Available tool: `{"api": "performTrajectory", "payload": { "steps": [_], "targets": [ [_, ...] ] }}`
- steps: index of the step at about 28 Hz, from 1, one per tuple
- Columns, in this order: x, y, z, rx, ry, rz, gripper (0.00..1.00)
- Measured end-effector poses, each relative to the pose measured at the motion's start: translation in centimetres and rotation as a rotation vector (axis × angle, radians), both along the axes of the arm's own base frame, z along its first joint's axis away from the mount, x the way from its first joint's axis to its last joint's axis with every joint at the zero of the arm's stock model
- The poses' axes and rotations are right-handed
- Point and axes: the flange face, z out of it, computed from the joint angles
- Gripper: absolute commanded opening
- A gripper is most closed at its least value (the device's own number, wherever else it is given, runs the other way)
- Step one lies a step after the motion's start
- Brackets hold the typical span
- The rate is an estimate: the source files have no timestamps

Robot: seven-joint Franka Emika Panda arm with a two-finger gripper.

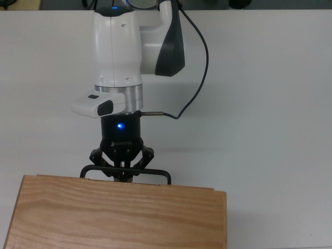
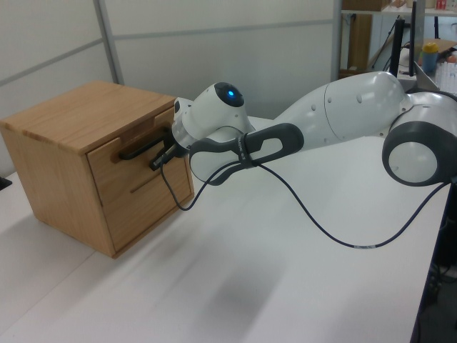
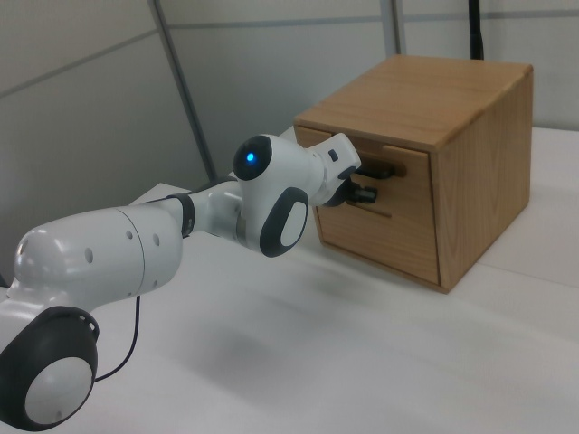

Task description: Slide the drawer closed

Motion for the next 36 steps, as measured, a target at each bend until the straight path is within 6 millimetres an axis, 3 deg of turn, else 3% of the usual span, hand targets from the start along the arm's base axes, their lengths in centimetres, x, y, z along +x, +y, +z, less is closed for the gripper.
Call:
{"api": "performTrajectory", "payload": {
  "steps": [11, 17, 23, 30, 32, 34, 36],
  "targets": [
    [0.0, 0.1, 0.9, 0.005, 0.01, 0.001, 0.0],
    [-0.8, 0.4, 5.1, 0.037, 0.062, 0.001, 0.0],
    [-3.2, 0.6, 10.1, 0.035, 0.172, 0.017, 0.0],
    [-6.4, 0.6, 14.5, 0.028, 0.3, 0.03, 0.0],
    [-7.6, 0.5, 15.6, 0.025, 0.348, 0.034, 0.1],
    [-9.2, 0.3, 17.1, 0.021, 0.406, 0.037, 0.34],
    [-10.7, 0.2, 18.4, 0.018, 0.451, 0.039, 0.42]
  ]
}}
